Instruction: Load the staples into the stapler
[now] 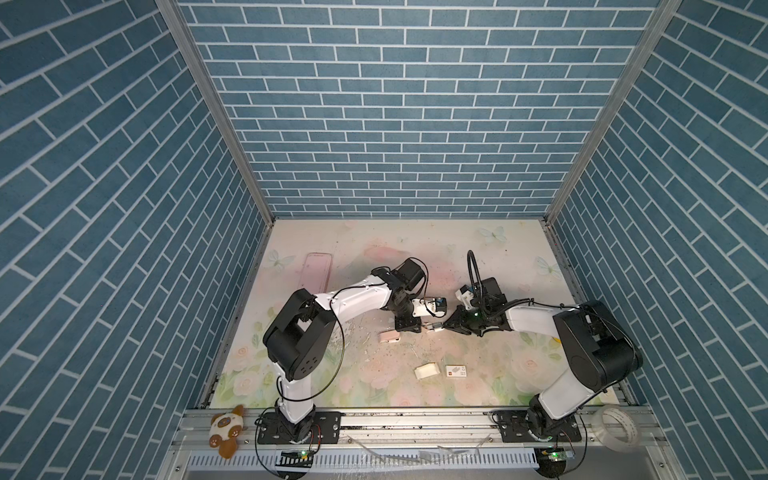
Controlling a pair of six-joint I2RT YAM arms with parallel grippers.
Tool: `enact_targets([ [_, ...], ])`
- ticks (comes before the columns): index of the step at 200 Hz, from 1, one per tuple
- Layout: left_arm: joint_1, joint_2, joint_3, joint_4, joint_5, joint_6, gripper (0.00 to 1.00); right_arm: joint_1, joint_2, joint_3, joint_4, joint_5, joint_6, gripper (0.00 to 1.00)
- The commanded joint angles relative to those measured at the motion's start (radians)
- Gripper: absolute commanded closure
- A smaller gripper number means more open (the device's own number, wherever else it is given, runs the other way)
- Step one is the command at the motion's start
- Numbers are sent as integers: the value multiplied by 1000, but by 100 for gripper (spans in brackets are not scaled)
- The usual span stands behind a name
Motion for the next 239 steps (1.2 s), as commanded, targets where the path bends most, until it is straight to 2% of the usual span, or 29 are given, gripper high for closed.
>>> enact_targets([
  [1, -2, -20, -1, -3, -5, 2, 67, 6, 12, 33, -36, 8, -47, 88],
  [101, -1, -15, 9, -6, -10, 2, 71, 9, 41, 58, -53, 6, -66, 88],
  [152, -2, -3, 38, -17, 7, -7, 73, 18, 65, 54, -55, 6, -70, 93],
  [168, -2, 4, 48, -18, 13, -15, 73, 21, 69, 53, -53, 11, -70, 96],
  [239, -5, 30, 75, -16, 37, -36, 70, 30, 67, 47, -43, 19, -63, 96],
])
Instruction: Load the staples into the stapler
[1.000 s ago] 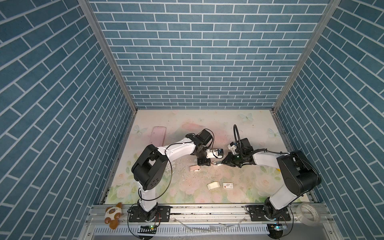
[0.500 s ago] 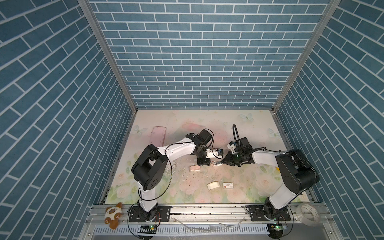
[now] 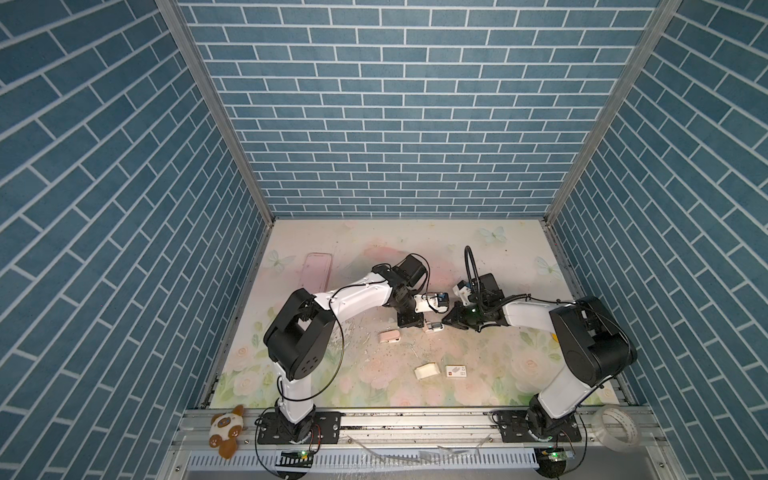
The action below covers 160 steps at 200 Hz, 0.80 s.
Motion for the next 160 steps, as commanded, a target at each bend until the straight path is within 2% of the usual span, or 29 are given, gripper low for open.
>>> enact_targets([
  [1, -5, 25, 29, -12, 28, -10, 70, 22, 28, -4, -40, 10, -19, 96],
  [72, -11, 34, 26, -3, 23, -19, 69, 23, 8, -19, -32, 25, -13, 97],
  [112, -10, -1, 3, 2, 3, -10, 54, 23, 7, -24, -26, 27, -14, 97],
  [141, -7, -14, -28, 4, -4, -4, 54, 23, 8, -27, -22, 26, -13, 97],
  [160, -6, -18, -47, 18, -4, -12, 59, 23, 8, -29, -20, 26, -11, 97],
])
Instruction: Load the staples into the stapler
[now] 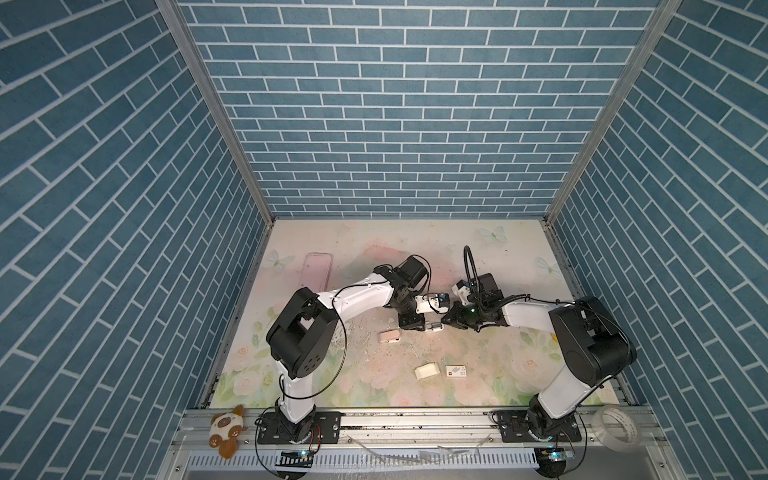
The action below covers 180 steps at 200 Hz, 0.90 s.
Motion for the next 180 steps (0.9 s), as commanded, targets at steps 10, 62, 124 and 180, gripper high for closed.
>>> enact_targets([
  [10, -3, -29, -33, 7, 2, -3, 60, 16, 8, -26, -35, 13, -11, 97],
  [62, -3, -32, -24, 20, 9, -14, 65, 16, 2, -21, -47, 13, -15, 97],
  [124, -3, -38, -31, 19, 0, -2, 66, 16, 0, -20, -52, 13, -16, 97],
  [180, -3, -37, -34, 29, 9, -12, 73, 16, 0, -20, -53, 12, -17, 97],
])
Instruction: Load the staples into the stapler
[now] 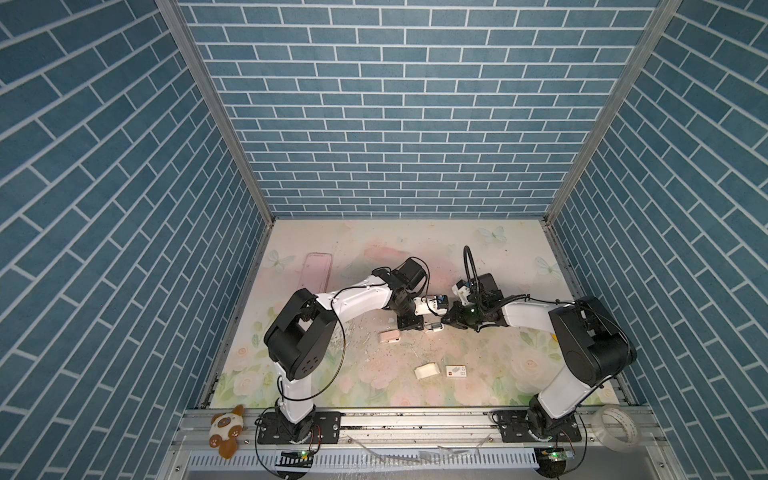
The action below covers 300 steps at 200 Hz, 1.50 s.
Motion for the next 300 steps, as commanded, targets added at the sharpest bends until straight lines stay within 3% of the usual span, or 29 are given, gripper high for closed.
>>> enact_targets([
  [1, -3, -23, -5, -4, 9, -3, 74, 15, 1, -18, -56, 9, -17, 97],
  [87, -7, 1, 28, -20, 30, -12, 79, 15, -20, -30, -54, 18, -9, 97],
  [153, -7, -5, 15, -34, 17, 8, 79, -6, -140, -26, -142, 141, -7, 93],
  [230, -11, 7, 31, -38, 23, 7, 79, 1, -134, -79, -115, -14, 1, 93],
  [300, -20, 30, 52, -53, 19, 7, 79, 16, -110, -96, -79, -15, 6, 93],
])
